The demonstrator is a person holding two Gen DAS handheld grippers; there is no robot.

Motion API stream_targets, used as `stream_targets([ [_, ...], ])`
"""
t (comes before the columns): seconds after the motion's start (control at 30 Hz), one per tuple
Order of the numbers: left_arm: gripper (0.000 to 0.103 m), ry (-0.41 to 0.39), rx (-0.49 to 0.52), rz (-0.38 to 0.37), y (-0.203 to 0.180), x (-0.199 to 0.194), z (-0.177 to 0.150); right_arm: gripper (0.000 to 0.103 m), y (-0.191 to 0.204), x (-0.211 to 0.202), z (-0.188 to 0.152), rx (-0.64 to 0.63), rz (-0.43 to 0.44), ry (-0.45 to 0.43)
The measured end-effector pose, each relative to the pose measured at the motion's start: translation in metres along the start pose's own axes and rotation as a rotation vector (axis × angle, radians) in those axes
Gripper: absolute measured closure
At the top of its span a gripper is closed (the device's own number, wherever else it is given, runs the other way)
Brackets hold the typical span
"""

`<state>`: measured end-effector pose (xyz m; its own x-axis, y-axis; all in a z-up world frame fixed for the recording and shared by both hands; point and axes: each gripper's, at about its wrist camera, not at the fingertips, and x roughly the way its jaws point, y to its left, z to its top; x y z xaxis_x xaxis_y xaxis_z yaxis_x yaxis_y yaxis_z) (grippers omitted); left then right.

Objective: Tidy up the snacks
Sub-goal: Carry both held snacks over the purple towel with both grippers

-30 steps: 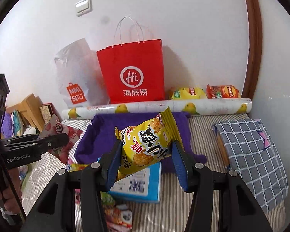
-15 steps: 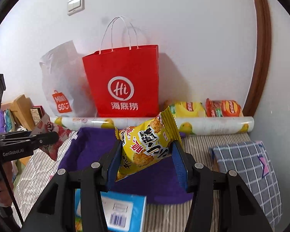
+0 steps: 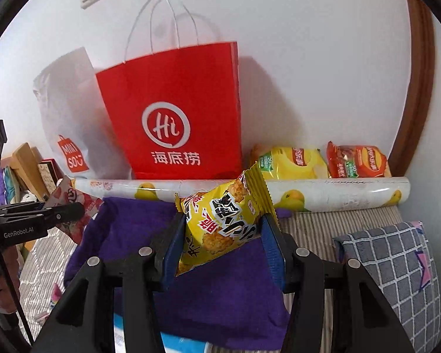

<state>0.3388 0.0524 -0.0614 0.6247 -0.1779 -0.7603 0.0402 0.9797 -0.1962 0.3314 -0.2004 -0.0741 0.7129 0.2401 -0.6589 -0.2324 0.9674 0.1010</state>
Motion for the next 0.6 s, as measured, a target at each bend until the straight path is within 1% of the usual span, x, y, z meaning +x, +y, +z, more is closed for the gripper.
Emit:
stream_targets([
  [0.13,0.071,0.020,-0.006,0.008,0.006,0.018,0.004,0.052,-0.001,0.018,0.003,-0.008,-0.009,0.018],
  [0.3,0.072,0.045,-0.021,0.015,0.012,0.040,0.008,0.052,-0.005,0.037,0.008,-0.013,0.006,0.038],
  [0.5,0.071,0.076,-0.028,0.026,0.016,0.061,0.007,0.052,-0.010,0.054,0.008,-0.039,-0.011,0.058],
  [0.6,0.071,0.093,-0.028,0.046,0.017,0.070,0.005,0.052,-0.012,0.063,0.006,-0.044,-0.006,0.074],
])
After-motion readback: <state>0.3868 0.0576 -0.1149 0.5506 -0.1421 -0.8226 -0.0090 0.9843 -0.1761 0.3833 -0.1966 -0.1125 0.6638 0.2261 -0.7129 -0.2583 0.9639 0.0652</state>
